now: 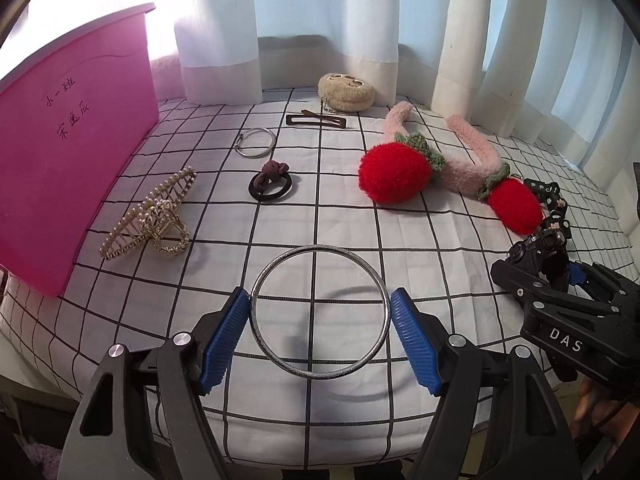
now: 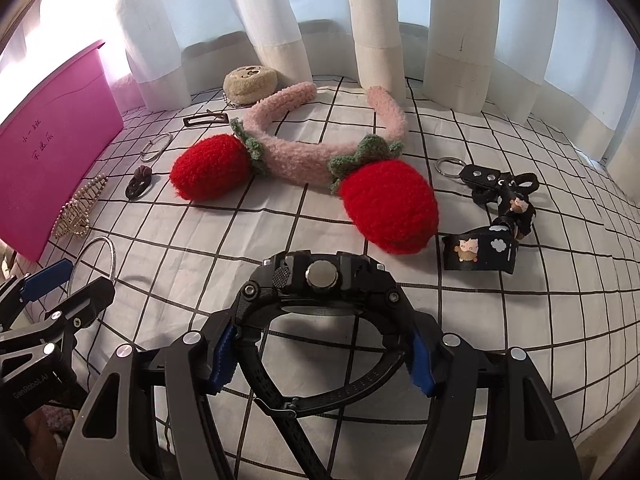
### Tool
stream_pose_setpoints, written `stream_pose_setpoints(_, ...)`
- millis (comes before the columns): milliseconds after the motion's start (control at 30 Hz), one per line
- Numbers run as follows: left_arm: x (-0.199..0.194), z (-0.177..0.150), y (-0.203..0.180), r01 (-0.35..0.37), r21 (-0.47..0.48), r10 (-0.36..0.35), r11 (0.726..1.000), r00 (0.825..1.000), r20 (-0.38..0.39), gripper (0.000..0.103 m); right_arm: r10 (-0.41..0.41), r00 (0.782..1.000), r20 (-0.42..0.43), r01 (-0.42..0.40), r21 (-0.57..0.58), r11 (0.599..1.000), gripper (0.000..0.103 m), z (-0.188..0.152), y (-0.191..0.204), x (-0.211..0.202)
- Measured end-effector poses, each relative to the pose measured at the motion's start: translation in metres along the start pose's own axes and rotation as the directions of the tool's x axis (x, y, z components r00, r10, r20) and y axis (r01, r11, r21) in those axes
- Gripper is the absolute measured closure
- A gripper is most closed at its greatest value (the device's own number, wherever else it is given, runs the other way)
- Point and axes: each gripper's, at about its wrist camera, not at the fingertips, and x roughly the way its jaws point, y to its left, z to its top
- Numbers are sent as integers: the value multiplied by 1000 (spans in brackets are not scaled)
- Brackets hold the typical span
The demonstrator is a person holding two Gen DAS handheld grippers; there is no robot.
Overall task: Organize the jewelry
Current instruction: 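Lift the watch and ring and carry both over the pink basin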
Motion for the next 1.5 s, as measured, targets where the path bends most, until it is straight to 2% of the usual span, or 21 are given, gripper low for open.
stream_pose_setpoints(367,-47,30,9,-6,-41,10,999,996,93,33,38,996,85,-33,-61,998,38,34,11,-48)
stream_pose_setpoints(633,-109,53,24,-53,-135,79,989,977,199,33,149,975,166,-118,-186,975,38,77,35,-93)
stream_pose_setpoints(833,-152,59,44,-130,-258,195,957,949,246,33,293,937,189,-224,-319,921,38,108,70,-112)
stream_pose_setpoints(967,-172,58,65,-187,-339,279,922,929,245,33,401,899,178,-309,-393,866,38,127,103,-119)
stream_pose_setpoints(1133,-194,65,105,-239,-404,356,883,901,246,33,489,858,159,-378,-451,809,38,149,157,-123)
stream_pose_setpoints(1300,-204,87,159,-259,-422,390,869,882,263,33,541,825,166,-413,-476,777,38,175,224,-126)
stream_pose_setpoints(1367,-205,101,185,-254,-423,386,870,884,265,33,563,810,163,-438,-469,767,38,188,251,-125)
stream_pose_setpoints(1500,-207,129,233,-266,-414,398,870,876,273,33,579,797,173,-442,-486,754,38,216,304,-124)
